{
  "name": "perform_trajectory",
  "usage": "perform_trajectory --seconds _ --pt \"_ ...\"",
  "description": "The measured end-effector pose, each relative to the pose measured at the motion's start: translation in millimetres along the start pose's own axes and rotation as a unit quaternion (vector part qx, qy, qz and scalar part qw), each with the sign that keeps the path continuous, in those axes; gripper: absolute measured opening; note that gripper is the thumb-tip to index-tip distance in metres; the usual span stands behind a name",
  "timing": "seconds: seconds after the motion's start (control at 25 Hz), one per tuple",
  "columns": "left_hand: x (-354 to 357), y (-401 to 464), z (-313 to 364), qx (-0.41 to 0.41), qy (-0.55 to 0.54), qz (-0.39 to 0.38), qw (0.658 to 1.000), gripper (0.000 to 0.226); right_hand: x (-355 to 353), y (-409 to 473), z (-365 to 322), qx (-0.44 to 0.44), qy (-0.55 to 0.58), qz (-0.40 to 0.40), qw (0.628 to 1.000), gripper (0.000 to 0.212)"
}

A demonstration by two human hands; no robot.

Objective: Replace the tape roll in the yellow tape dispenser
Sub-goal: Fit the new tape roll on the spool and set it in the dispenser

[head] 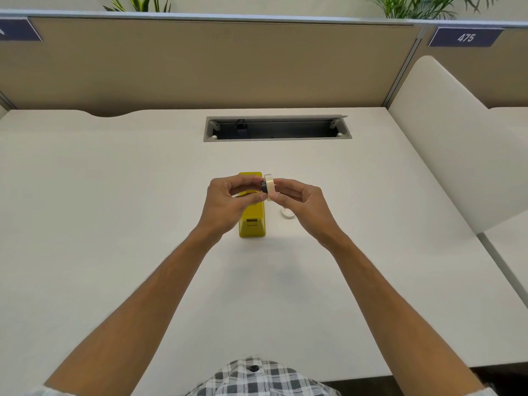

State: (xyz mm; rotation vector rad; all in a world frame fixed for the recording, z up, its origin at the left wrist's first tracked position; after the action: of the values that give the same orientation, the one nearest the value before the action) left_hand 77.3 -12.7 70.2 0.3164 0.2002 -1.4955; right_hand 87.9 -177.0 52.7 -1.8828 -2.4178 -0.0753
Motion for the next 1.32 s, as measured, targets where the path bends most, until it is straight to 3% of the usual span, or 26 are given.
perform_trajectory --seconds 0.24,0.48,0.72,0.92,1.32 --pt "0.9 0.6 -0.2 0.009 -0.012 0.011 1.0 0.025 3.1 -5.6 -12.8 -0.075 -0.125 0.1 0.984 0.044" --pt "4.4 1.5 0.4 0.024 -0.016 0.023 0.999 0.022 12.7 -13.8 -35.2 -0.185 -0.298 0.204 0.914 0.029" --pt "5.9 1.5 -5.5 0.027 -0.009 0.028 0.999 0.023 18.0 -8.7 -35.7 -0.148 -0.334 0.211 0.907 0.02" --pt "12.4 2.4 -7.1 0.059 0.053 0.005 0.997 0.06 21.9 -2.5 -29.9 -0.127 -0.348 0.204 0.906 0.02" --pt "13.8 11.4 -18.3 0.153 0.158 0.041 0.975 0.038 26.3 12.7 -11.2 -0.02 -0.369 0.185 0.911 0.023"
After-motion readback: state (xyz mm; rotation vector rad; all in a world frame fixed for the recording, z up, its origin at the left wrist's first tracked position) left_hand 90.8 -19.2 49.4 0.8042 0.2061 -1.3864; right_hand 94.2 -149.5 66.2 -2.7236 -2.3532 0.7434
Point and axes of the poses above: each hand's wrist, its own y-axis towards the middle knuckle, its own x-axis out of the palm, z = x × y, the point moved 6 cm from there along y, towards the middle knuckle, and after that the axes turned 9 degrees about y, right-handed, at the moved point
